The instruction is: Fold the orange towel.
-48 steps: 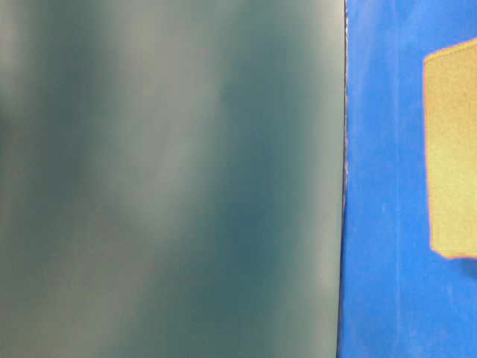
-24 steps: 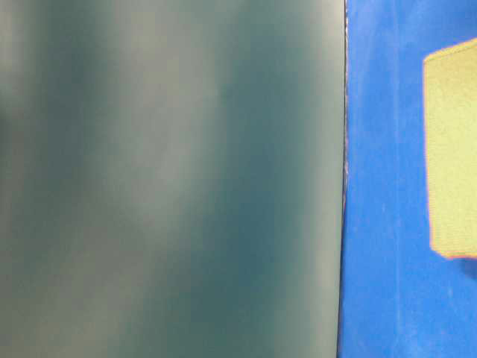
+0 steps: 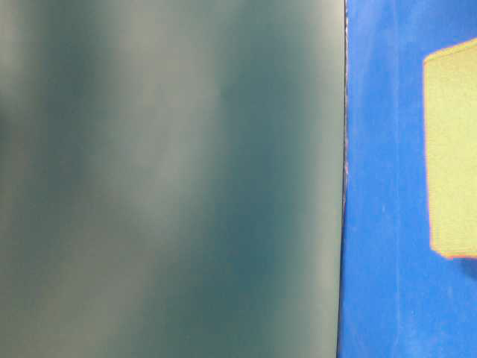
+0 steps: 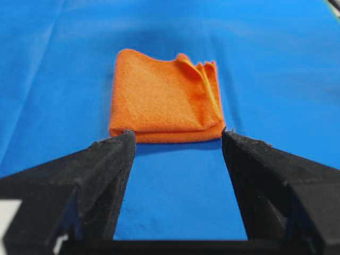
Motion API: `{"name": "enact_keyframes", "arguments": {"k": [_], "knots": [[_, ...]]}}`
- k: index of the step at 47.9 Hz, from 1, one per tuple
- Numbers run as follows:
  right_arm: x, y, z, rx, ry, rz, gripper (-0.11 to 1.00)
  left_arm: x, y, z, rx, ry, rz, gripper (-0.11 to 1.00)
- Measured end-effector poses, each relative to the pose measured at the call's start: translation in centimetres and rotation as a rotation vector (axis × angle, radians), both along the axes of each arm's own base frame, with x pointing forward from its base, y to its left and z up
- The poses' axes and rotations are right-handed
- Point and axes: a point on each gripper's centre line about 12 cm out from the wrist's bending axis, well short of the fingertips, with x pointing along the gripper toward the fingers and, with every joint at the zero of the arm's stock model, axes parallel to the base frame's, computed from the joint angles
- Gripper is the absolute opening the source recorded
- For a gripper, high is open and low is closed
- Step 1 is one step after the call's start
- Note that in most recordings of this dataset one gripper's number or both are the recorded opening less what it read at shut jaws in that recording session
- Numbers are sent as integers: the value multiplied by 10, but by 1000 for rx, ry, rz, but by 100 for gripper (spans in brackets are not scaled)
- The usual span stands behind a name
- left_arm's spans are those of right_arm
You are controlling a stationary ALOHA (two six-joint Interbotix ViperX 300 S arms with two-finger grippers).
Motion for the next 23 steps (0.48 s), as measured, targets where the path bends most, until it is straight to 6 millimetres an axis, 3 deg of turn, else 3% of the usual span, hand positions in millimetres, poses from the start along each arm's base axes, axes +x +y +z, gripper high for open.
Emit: {"name": "enact_keyframes", "arguments": {"k": [23], "knots": [[1,0,-1,0,5,1,59,0,0,0,0,2,0,60]]}}
